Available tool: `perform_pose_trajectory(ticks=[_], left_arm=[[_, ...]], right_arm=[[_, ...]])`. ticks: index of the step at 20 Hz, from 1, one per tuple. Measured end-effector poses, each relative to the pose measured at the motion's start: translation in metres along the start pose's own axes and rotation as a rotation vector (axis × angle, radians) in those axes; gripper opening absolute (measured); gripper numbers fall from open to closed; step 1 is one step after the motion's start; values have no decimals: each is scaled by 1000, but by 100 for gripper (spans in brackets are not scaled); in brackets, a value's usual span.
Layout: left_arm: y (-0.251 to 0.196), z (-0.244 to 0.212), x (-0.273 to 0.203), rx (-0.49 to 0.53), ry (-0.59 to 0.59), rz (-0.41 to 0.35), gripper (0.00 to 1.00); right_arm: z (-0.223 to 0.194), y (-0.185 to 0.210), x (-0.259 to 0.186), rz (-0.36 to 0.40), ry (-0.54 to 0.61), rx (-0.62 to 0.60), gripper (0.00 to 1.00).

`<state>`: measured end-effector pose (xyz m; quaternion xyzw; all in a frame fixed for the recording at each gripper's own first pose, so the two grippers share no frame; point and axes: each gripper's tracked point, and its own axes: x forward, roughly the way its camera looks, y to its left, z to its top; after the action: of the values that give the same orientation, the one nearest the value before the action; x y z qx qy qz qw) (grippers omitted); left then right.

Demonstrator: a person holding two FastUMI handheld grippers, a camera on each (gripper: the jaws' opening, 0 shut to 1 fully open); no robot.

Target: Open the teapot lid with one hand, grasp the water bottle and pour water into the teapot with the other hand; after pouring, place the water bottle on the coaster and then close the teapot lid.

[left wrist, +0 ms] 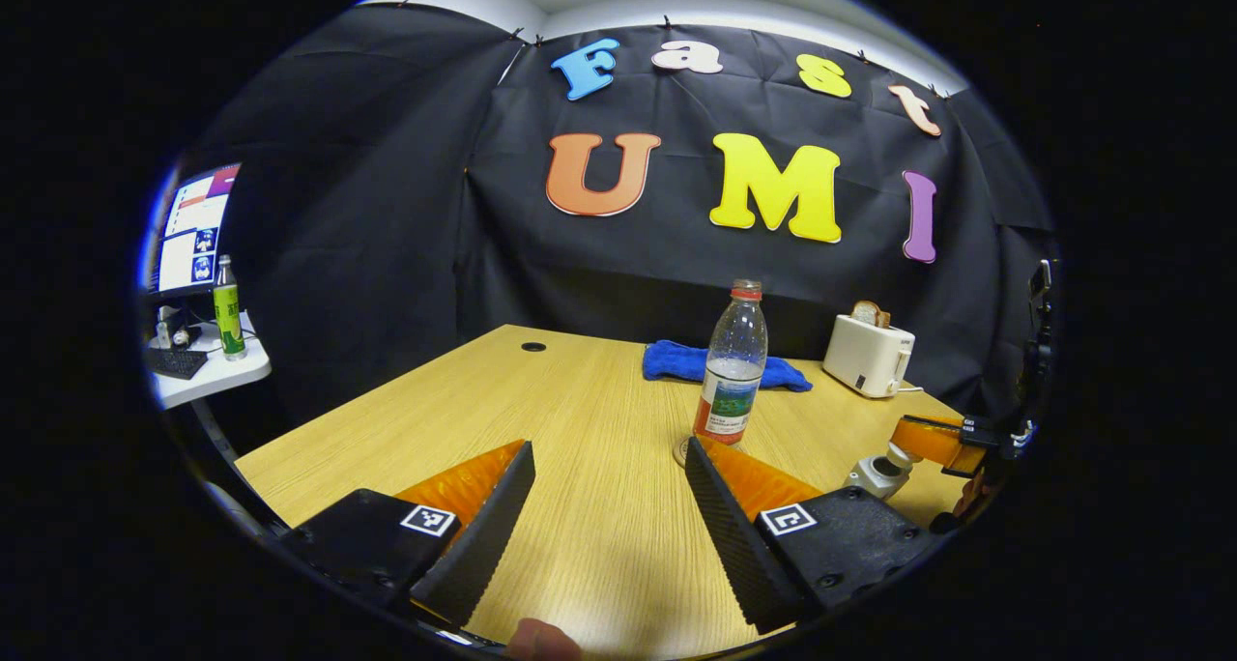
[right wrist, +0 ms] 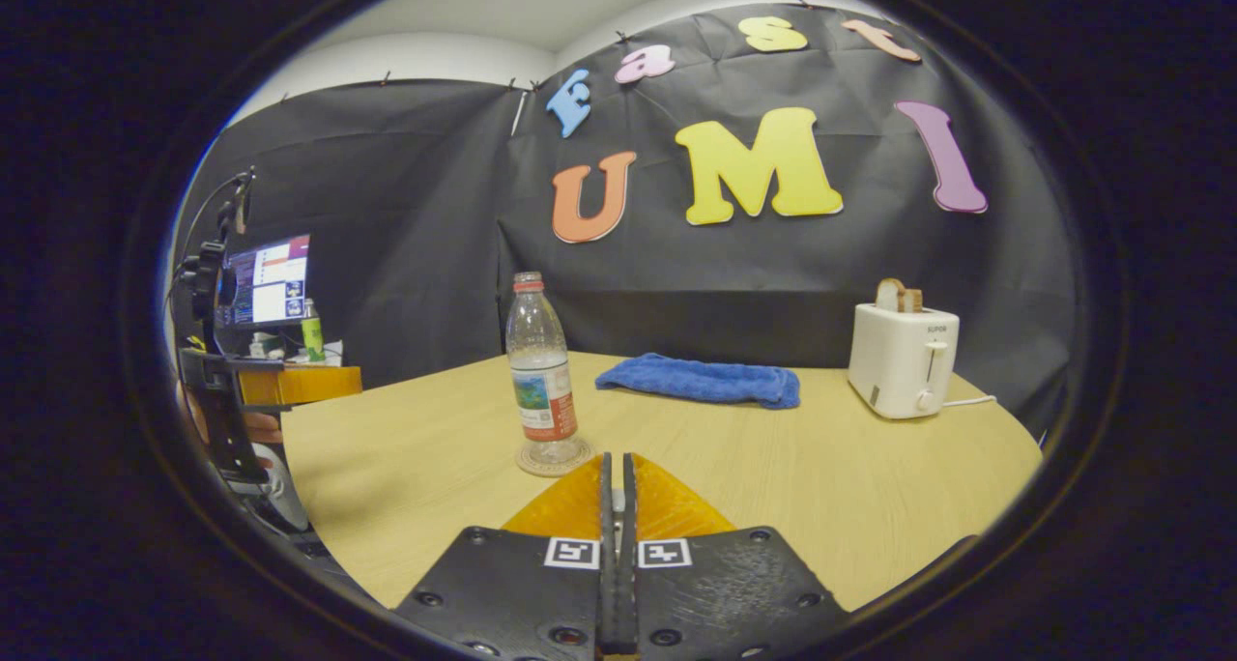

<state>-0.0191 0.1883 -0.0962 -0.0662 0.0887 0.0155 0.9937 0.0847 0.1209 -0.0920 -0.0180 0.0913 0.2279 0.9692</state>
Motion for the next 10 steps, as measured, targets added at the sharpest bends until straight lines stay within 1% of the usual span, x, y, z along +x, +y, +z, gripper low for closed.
perform_pose_trajectory(ticks=[2, 5, 10], left_arm=[[2, -2, 0, 5, 3, 7, 98], [-2, 2, -1, 7, -4, 3, 98], [-10, 5, 0, 25, -11, -8, 98]], right_arm=[[-4, -2, 3, -7, -2, -8, 0], [-10, -2, 10, 0, 4, -7, 0], [-14, -2, 9, -4, 2, -18, 0]])
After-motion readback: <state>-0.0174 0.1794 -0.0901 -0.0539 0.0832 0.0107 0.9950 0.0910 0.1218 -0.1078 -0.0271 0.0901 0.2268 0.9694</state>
